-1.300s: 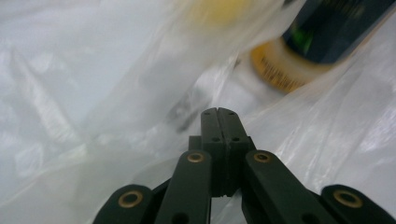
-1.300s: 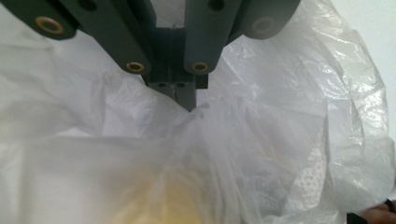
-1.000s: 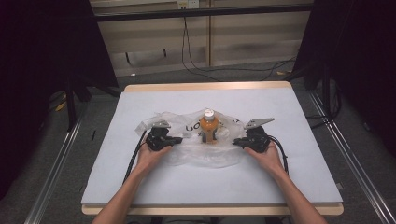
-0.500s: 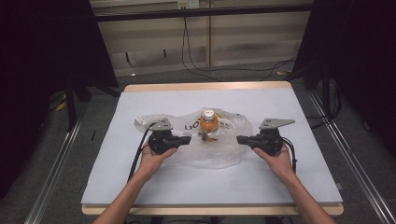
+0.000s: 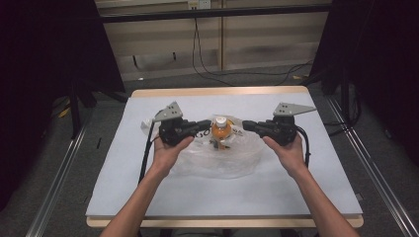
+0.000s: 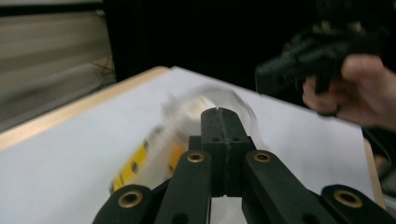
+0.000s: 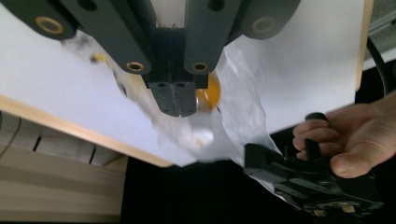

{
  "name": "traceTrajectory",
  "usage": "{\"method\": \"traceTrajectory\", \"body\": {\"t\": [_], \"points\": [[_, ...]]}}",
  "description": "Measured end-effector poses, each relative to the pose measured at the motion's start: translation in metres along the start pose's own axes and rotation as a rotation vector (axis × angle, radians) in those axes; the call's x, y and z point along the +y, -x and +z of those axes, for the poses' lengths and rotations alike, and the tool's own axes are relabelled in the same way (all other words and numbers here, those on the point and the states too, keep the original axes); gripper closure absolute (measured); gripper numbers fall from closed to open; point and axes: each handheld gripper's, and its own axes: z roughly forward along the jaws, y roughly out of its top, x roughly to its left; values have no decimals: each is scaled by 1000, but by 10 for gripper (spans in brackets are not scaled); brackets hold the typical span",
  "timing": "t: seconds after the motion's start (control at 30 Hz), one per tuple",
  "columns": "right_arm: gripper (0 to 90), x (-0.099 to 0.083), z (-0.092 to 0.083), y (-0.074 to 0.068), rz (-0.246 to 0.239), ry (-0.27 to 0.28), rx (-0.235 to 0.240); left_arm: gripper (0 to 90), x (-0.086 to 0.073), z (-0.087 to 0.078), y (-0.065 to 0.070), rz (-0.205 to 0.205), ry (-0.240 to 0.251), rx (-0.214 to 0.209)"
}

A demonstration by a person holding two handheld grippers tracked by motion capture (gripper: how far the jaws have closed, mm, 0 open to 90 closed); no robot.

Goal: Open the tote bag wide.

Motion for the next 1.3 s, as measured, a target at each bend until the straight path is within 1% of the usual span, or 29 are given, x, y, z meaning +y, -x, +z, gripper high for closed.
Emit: {"method": "traceTrajectory", "body": {"t": [0.03,0.07,0.1,0.13,0.17,0.23,0.27,0.33,0.43,0.5,0.53,0.57,0.6,0.67,0.7,0.77,0.8,0.83,0.87,0.9,0.93,0.97,1.0,1.07,1.1,1.13,1.2,1.23,1.3], "points": [[900,4,5,0,-2,4,8,900,2,1,-4,-6,-2,5],[900,5,9,0,-4,0,11,900,3,4,-9,-13,-4,23],[900,7,14,0,-12,-10,9,900,2,8,-16,-18,-23,49],[900,6,21,2,-5,-24,18,900,-2,15,-24,-42,-44,59],[900,4,28,5,1,-36,11,900,-5,18,-28,-49,-59,70],[900,-2,36,12,20,-55,-3,900,-14,28,-39,-78,-91,67],[900,-6,39,17,35,-65,-12,900,-18,32,-43,-79,-105,73],[900,-14,44,26,60,-81,-19,900,-27,39,-49,-97,-133,68],[900,-26,52,37,79,-118,-48,900,-38,50,-51,-72,-219,78],[900,-34,55,44,99,-138,-70,900,-46,55,-53,-72,-261,99],[900,-37,56,48,111,-148,-83,900,-49,56,-55,-76,-271,104],[900,-43,58,57,117,-182,-110,900,-54,56,-57,-91,-273,107],[900,-43,58,57,117,-182,-110,900,-59,56,-59,-103,-289,112],[900,-52,57,66,125,-228,-130,900,-67,54,-64,-112,-328,126],[900,-56,57,70,132,-255,-139,900,-71,51,-68,-129,-348,149],[900,-66,55,78,150,-291,-158,900,-80,47,-76,-176,-354,150],[900,-74,55,82,161,-311,-162,900,-83,46,-78,-180,-354,165],[900,-74,55,82,161,-311,-162,900,-87,44,-80,-183,-375,175],[900,-81,56,85,156,-346,-174,900,-91,43,-82,-187,-381,175],[900,-81,56,85,156,-346,-174,900,-94,42,-83,-192,-385,184],[900,-85,56,86,155,-363,-175,900,-98,40,-84,-193,-397,199],[900,-88,56,86,158,-377,-181,900,-101,39,-85,-195,-407,198],[900,-91,56,87,164,-380,-182,900,-104,38,-86,-199,-407,198],[900,-94,55,88,163,-386,-182,900,-109,35,-88,-203,-427,219],[900,-94,53,88,160,-387,-179,900,-112,32,-89,-209,-419,208],[900,-94,52,87,150,-389,-186,900,-113,29,-91,-229,-411,213],[900,-95,48,88,145,-394,-187,900,-113,24,-91,-230,-421,220],[900,-95,46,88,148,-393,-189,900,-113,22,-92,-220,-428,222],[900,-99,39,91,155,-377,-197,900,-115,16,-93,-225,-420,222]]}}
